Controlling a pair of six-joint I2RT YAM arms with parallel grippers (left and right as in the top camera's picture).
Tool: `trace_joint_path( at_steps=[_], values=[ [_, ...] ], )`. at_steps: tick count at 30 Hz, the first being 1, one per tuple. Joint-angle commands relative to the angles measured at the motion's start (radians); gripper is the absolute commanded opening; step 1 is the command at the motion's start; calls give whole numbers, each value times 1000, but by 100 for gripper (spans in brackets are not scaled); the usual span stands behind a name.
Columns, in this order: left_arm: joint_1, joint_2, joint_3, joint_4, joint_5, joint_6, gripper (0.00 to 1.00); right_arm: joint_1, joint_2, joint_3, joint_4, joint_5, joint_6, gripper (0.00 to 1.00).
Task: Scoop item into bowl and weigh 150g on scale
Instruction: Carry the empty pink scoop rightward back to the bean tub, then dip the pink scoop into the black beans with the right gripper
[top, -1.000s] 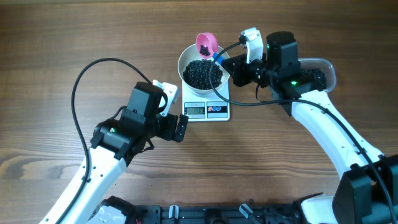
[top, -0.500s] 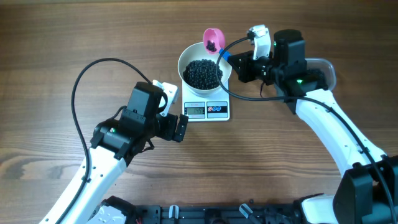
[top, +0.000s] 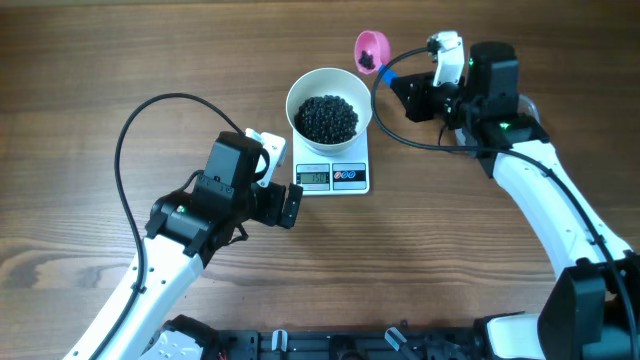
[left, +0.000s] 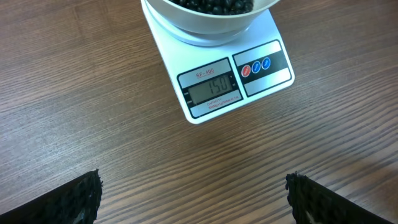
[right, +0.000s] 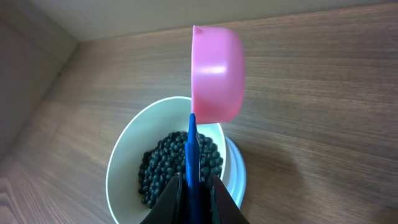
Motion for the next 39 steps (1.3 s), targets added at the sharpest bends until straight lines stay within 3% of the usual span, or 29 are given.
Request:
trace_joint_path(
  at_steps=[1, 14, 29, 39],
  values=[
    [5, 4, -5, 3, -5, 13, 100, -15, -30, 3, 18, -28, 5, 4],
    [5, 4, -5, 3, -5, 13, 100, -131, -30, 3, 63, -28, 8, 4],
    [5, 4, -5, 3, -5, 13, 100, -408, -30, 3, 119, -99, 6, 4],
    [5, 4, -5, 3, -5, 12, 100, -457, -30, 3, 117, -201, 5, 4]
  ],
)
